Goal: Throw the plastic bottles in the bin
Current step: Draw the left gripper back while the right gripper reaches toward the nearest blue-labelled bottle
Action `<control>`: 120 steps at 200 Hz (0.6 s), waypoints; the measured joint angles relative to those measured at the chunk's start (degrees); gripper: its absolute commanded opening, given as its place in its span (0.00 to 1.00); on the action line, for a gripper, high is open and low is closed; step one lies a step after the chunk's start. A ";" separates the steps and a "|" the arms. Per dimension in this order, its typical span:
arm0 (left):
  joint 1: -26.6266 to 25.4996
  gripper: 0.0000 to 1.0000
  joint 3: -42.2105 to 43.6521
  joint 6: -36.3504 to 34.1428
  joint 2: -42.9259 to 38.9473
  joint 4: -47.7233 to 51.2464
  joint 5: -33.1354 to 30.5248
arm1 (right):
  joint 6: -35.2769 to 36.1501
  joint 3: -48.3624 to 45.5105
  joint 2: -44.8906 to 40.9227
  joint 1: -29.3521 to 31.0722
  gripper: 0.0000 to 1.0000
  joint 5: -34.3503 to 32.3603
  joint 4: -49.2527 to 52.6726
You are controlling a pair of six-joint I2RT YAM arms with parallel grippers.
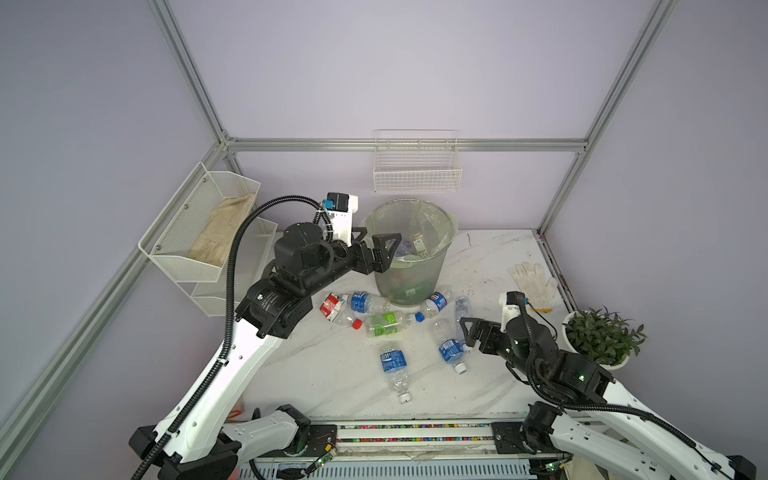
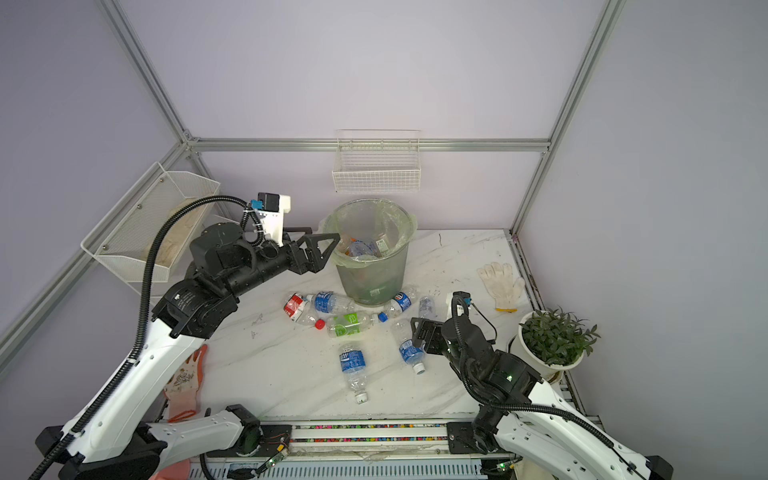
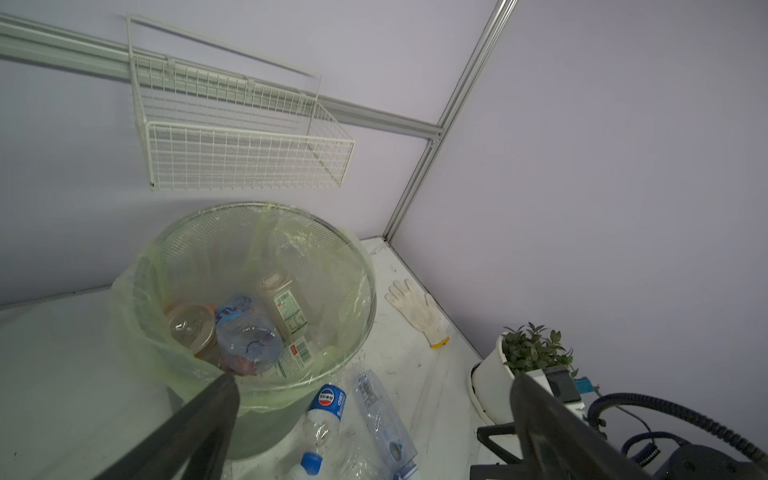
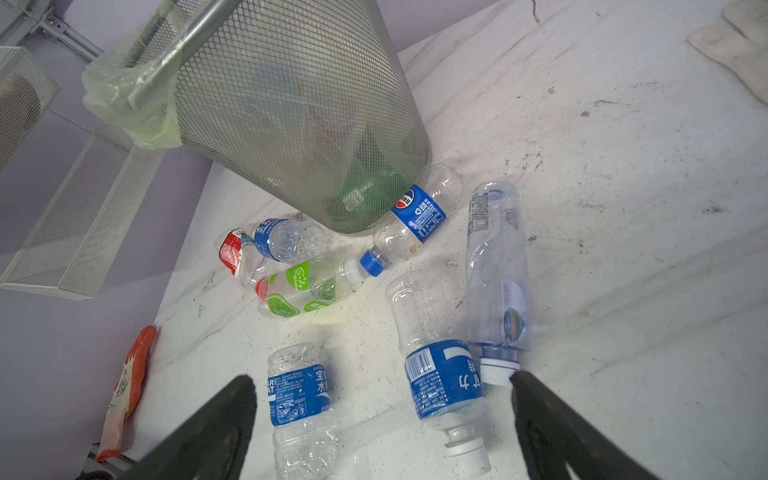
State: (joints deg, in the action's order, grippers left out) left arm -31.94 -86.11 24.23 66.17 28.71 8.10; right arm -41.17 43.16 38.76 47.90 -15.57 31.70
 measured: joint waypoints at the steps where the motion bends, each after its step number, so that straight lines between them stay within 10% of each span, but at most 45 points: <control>1: 0.00 1.00 0.22 0.00 -0.07 0.00 0.00 | 0.00 0.00 -0.02 0.00 0.97 -0.02 0.00; 120: 0.00 1.00 15.76 0.22 -9.92 0.07 -2.36 | -0.59 -2.03 3.98 0.00 0.97 0.96 -3.23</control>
State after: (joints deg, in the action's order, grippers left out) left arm -31.94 -70.35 24.45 56.25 28.77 5.74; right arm -41.76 41.12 42.74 47.90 -14.61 28.47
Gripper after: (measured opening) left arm 0.997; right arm 0.975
